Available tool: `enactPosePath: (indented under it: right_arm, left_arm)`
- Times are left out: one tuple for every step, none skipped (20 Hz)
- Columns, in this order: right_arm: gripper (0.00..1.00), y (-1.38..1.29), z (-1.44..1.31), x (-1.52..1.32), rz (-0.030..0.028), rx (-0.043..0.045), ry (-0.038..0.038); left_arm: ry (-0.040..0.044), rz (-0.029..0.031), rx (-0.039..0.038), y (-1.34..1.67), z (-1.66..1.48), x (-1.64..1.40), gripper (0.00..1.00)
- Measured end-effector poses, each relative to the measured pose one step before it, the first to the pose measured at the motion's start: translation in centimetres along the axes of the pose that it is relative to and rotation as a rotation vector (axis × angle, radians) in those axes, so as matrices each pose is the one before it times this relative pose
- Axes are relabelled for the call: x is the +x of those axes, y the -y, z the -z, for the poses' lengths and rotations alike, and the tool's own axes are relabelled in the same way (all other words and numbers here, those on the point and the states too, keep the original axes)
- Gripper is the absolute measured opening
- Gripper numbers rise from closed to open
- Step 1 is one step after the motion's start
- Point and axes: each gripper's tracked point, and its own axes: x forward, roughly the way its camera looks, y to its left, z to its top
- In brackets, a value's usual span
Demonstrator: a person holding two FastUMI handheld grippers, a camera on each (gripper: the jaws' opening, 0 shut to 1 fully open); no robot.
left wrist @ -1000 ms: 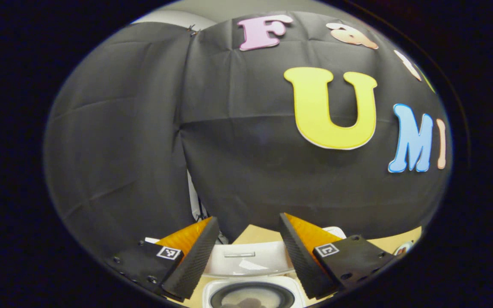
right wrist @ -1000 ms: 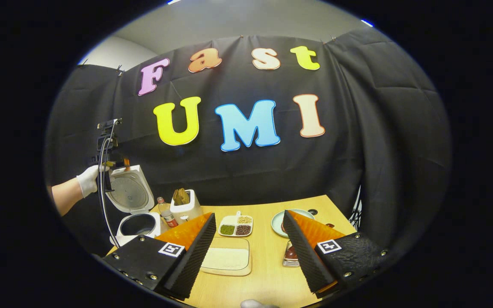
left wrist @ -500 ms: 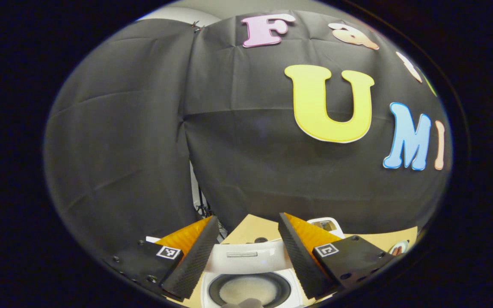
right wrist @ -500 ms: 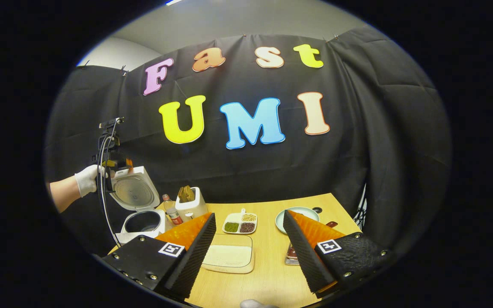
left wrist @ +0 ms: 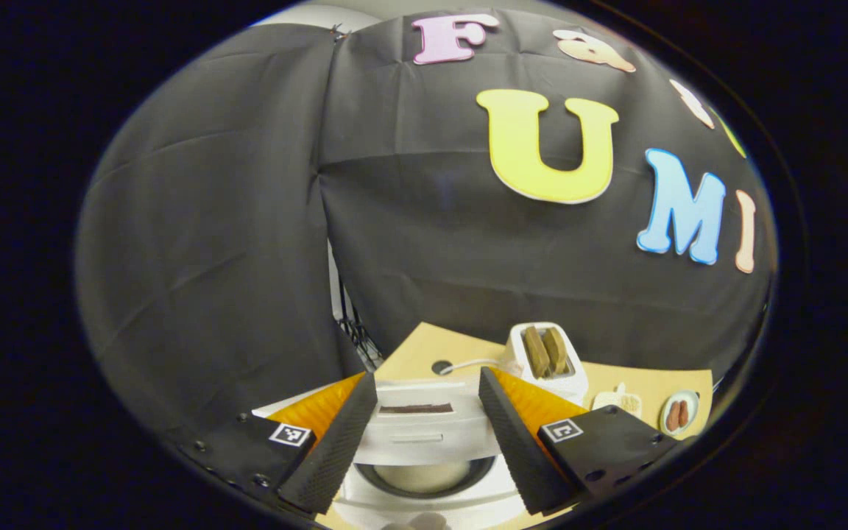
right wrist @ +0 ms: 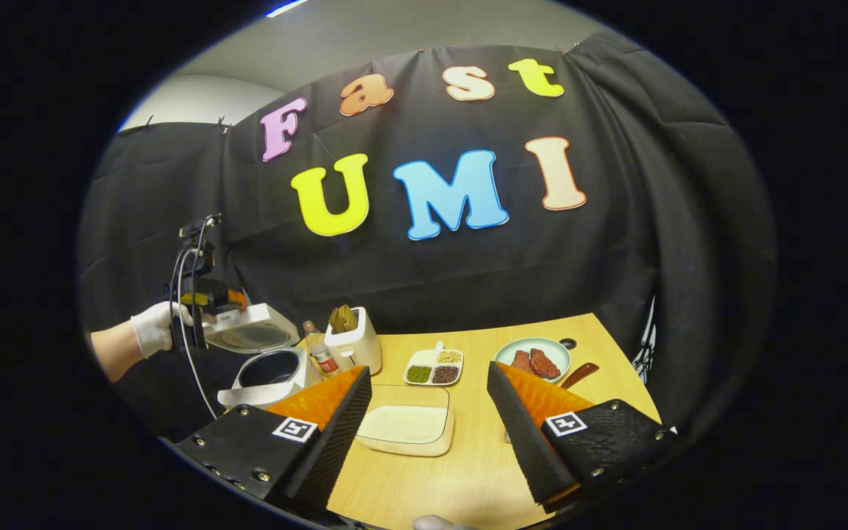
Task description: Close the left gripper, press the button to open the rice cooker; take a wooden spoon from the chopstick holder with the right hand, scoop a spoonful of rice and pour it into the rice cooker, then put the wooden spoon back into the chopstick holder.
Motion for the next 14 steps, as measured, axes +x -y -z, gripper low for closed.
enactPosePath:
  right_arm:
    - [0.97, 0.174, 0.062, -0.181, -0.00606, -0.00008, 0.00062]
    - [0.97, 0.085, 0.025, -0.107, -0.00343, -0.00211, -0.00127]
    - [0.97, 0.087, 0.111, -0.16, -0.00752, -0.00331, -0.00301]
    - [0.97, 0.197, 0.096, -0.111, -0.00157, -0.00242, -0.00353]
    - [0.97, 0.141, 0.191, -0.051, -0.00416, -0.00068, -0.00497]
    - [0.97, 0.119, 0.163, 0.128, -0.00461, 0.00281, -0.00784]
    - [0.97, 0.126, 0.46, 0.009, -0.0016, 0.0051, -0.01133]
    - [0.97, 0.044, 0.343, 0.03, -0.00496, 0.00592, -0.01281]
    - [0.97, 0.097, 0.274, 0.056, -0.00328, 0.00632, -0.00874]
    - [0.97, 0.105, 0.164, 0.107, -0.00404, 0.0044, -0.00883]
    - [0.97, 0.075, 0.242, 0.001, -0.00165, 0.00242, -0.00807]
    - [0.97, -0.17, 0.213, 0.073, -0.01237, 0.01014, -0.01354]
    - [0.97, -0.556, 0.212, -0.016, -0.02129, 0.0178, -0.01045]
    - [0.97, -0.212, -0.223, 0.07, -0.01274, 0.01835, -0.00072]
  left_arm:
    - [-0.04419, 0.00397, -0.01583, 0.039, 1.883, -0.161, 1.0]
    - [-0.03665, -0.00117, 0.00008, 0.237, 1.657, 0.213, 0.98]
    - [-0.01812, -0.00261, 0.0101, 0.09, 1.322, -0.029, 0.98]
    - [-0.01538, -0.00687, 0.02203, 0.02, 1.19, 0.106, 0.99]
    - [-0.00436, -0.00622, 0.01491, -0.114, 0.972, 0.128, 1.0]
    - [-0.01856, -0.00334, -0.0057, 0.138, 1.16, 0.306, 0.98]
    - [-0.01997, -0.00231, -0.00188, 0.01, 0.6, 0.314, 0.98]
    - [-0.0264, -0.00333, -0.00524, -0.062, 0.825, 0.444, 0.99]
    - [-0.02433, -0.00019, 0.00276, 0.156, 1.372, 0.383, 0.99]
    - [-0.0264, 0.00055, -0.00311, 0.201, 0.813, 0.355, 0.99]
    - [-0.02961, -0.00053, 0.00004, 0.07, 1.019, 0.456, 0.99]
    - [-0.03845, 0.00104, 0.00144, -0.032, 1.178, 0.516, 0.99]
    - [-0.04075, -0.00393, -0.01801, -0.052, 0.825, -0.043, 0.99]
    - [0.05231, -0.00306, -0.00178, 0.044, -1.134, 0.721, 0.99]
